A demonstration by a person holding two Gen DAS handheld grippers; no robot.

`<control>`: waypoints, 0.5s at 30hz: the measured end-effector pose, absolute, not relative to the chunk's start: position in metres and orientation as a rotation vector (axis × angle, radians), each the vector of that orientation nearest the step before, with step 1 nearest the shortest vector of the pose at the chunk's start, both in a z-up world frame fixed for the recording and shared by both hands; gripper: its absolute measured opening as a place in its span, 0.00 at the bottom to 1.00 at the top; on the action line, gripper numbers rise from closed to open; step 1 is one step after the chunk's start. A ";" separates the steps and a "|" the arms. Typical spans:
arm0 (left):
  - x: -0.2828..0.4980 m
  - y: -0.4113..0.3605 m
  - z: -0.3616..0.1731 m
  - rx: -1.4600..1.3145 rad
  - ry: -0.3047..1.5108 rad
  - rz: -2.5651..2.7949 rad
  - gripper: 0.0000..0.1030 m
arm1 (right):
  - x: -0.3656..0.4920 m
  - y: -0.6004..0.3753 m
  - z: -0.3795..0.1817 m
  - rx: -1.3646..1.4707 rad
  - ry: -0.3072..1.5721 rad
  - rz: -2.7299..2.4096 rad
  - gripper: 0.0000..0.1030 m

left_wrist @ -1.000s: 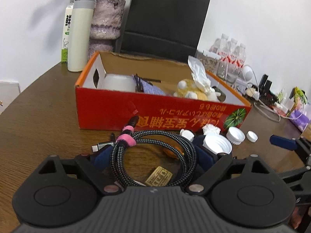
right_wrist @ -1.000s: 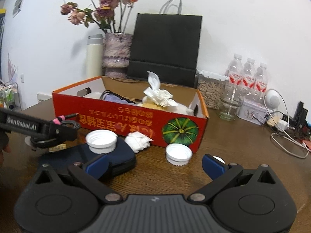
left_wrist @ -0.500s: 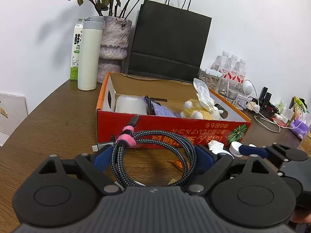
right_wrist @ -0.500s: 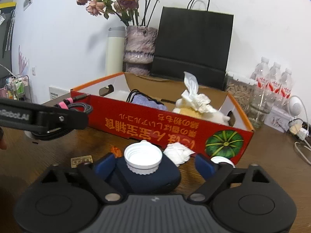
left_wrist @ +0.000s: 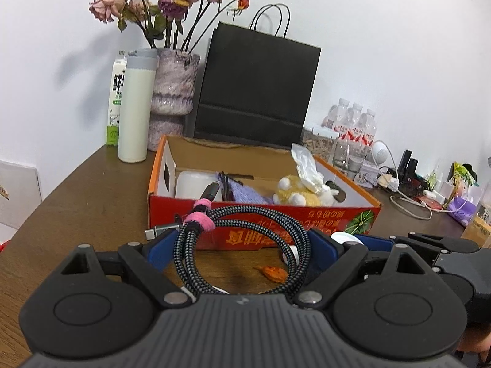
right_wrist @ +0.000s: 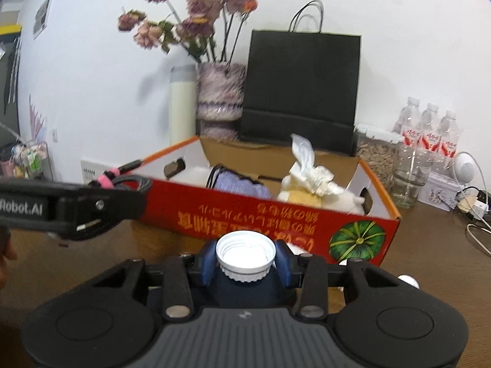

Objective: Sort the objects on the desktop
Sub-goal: 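Carry the cable and white cap over the cardboard box with both grippers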

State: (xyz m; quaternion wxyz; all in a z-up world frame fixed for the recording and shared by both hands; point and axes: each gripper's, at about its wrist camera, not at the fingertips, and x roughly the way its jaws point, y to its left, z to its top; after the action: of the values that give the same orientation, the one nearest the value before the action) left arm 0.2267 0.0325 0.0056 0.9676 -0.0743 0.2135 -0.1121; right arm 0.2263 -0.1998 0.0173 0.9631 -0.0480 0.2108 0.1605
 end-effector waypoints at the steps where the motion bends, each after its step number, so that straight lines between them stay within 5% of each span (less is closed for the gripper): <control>1: 0.226 0.032 0.009 -0.149 0.419 -0.225 0.88 | 0.227 -0.201 0.020 -0.088 0.419 0.321 0.38; 15: 0.277 0.010 0.046 -0.123 0.310 -0.194 0.88 | 0.286 -0.203 0.053 -0.031 0.327 0.306 0.38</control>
State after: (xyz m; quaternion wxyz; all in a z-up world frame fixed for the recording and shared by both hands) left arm 0.2774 0.0100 0.0460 0.9814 -0.0612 0.1541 -0.0964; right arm 0.2860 -0.2030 0.0531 0.9749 -0.0152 0.1620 0.1518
